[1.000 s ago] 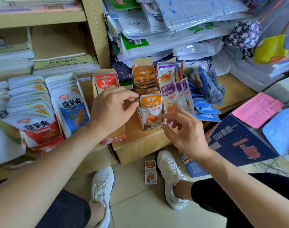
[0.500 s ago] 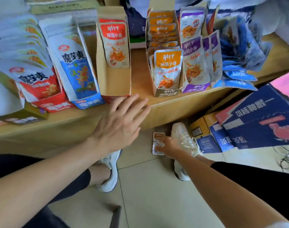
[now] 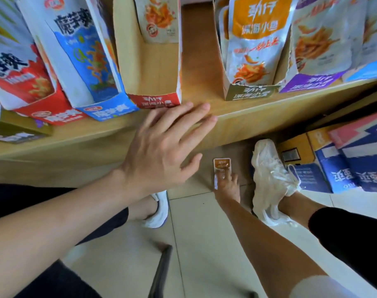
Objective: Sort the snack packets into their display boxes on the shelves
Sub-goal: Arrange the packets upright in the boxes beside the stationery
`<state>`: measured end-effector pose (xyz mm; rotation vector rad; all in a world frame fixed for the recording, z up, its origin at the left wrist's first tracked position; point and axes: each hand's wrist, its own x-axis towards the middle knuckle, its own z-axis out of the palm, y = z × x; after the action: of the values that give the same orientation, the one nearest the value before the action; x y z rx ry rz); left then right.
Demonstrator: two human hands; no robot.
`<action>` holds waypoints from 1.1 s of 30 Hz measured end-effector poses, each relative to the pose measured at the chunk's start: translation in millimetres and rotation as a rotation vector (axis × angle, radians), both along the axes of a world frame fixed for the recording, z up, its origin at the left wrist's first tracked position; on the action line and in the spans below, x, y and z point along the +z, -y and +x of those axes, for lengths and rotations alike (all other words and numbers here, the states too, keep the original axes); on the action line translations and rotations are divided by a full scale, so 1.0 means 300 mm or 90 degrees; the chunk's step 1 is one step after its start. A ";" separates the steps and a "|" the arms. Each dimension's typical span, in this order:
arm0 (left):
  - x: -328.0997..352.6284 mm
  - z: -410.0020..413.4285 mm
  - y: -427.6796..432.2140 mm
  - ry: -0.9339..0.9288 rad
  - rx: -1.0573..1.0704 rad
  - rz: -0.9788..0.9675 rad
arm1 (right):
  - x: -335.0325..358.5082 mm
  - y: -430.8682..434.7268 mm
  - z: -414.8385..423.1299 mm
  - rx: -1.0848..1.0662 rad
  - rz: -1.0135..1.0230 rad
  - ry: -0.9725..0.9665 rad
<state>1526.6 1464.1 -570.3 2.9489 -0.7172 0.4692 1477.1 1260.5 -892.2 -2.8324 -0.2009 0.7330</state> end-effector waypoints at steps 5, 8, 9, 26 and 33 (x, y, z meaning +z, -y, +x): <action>-0.004 0.000 0.003 0.012 0.002 -0.007 | 0.027 0.019 0.018 -0.039 0.132 0.005; 0.002 0.001 0.004 0.008 0.005 -0.013 | 0.080 0.047 0.065 -0.026 0.093 -0.068; 0.007 0.001 0.004 0.003 0.003 -0.017 | 0.089 0.056 0.068 -0.025 0.083 -0.083; -0.029 0.006 -0.029 -0.008 -0.037 -0.023 | 0.022 -0.005 0.126 0.069 -0.003 -0.104; 0.005 0.011 0.004 0.010 -0.029 -0.040 | 0.314 0.022 0.208 0.069 0.158 -0.173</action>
<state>1529.9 1462.9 -568.8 2.8673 -0.7543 0.5015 1539.4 1254.0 -798.0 -2.4743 -0.3754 1.0275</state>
